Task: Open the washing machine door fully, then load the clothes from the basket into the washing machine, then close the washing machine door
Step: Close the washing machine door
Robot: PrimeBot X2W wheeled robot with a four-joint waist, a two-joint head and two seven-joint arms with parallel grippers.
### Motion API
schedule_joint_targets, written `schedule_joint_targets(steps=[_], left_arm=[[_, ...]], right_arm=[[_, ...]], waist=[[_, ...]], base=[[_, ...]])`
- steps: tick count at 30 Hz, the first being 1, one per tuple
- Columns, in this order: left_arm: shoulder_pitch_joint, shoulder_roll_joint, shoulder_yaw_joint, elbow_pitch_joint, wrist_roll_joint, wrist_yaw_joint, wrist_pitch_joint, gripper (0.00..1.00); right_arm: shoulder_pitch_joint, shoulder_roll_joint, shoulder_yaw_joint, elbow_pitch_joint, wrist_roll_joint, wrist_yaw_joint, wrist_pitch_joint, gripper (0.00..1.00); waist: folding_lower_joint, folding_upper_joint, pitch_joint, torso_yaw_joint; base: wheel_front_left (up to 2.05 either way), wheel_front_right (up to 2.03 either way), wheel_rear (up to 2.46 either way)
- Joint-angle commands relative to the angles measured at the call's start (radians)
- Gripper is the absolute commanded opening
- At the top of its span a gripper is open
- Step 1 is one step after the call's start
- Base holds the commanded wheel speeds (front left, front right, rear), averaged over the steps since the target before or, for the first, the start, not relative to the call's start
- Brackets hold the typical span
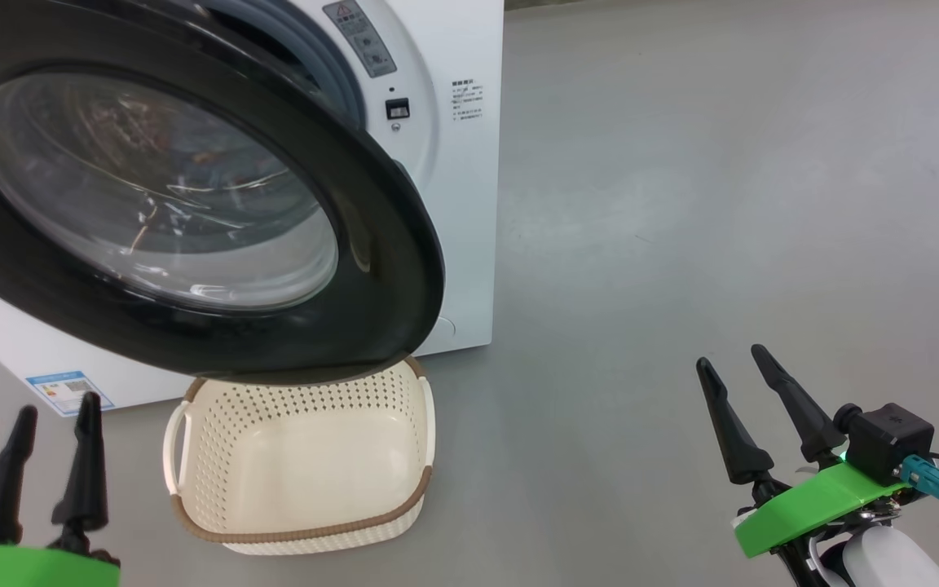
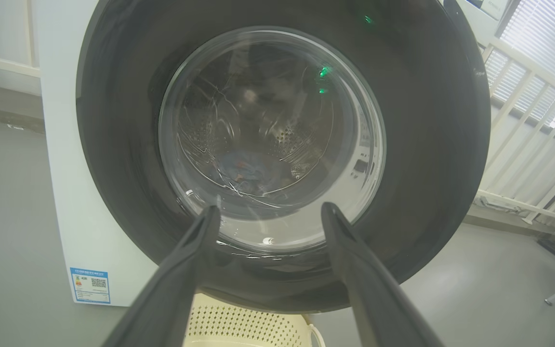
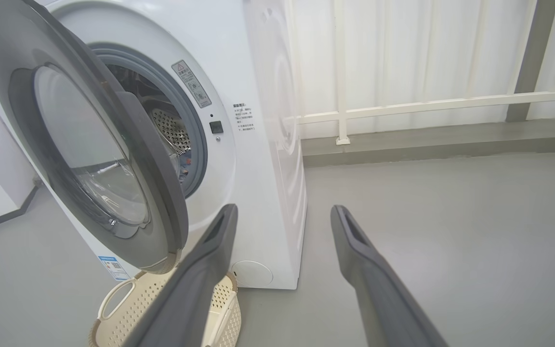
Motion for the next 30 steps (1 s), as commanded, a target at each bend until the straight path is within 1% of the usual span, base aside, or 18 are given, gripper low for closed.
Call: schedule_joint_targets(steps=[1,5,10,14,20,25,30], left_arm=[[-0.01,0.047,0.022,-0.006,0.036,-0.003,-0.025,1.0],[0.012,0.043,0.019,0.019,0.078,-0.003,-0.067,1.0],[0.033,0.015,0.036,0.037,0.116,0.0,-0.088,1.0],[0.054,-0.022,0.07,0.021,0.165,0.004,-0.093,1.0],[0.095,-0.097,0.127,-0.039,0.228,0.0,-0.094,1.0],[0.123,-0.151,0.141,-0.07,0.269,-0.003,-0.094,1.0],[0.128,-0.157,0.131,-0.074,0.271,-0.003,-0.094,1.0]], right_arm=[[0.0,-0.018,0.021,-0.023,0.009,0.007,-0.008,1.0],[0.003,-0.019,0.017,-0.024,0.011,0.007,-0.008,1.0],[0.004,-0.018,0.01,-0.03,0.01,0.007,-0.008,1.0],[0.004,-0.017,0.005,-0.033,0.009,0.007,-0.008,1.0],[0.009,-0.019,0.0,-0.037,0.01,0.007,-0.008,1.0],[0.011,-0.02,-0.006,-0.04,0.01,0.007,-0.008,1.0],[0.012,-0.021,-0.01,-0.04,0.007,0.007,-0.008,1.0]], waist=[[0.0001,0.0,-0.004,0.003],[0.0001,0.0,-0.007,0.01],[0.0001,0.0,-0.004,0.019],[0.0001,0.0,-0.006,0.023],[0.0001,0.0,-0.011,0.028],[0.0001,0.0,-0.007,0.033],[0.0001,0.0,-0.004,0.037]], base=[[0.0,0.0,0.0],[0.0,0.0,0.0],[0.0,0.0,0.0],[0.0,0.0,0.0],[0.0,0.0,0.0],[0.0,0.0,0.0],[0.0,0.0,0.0]])
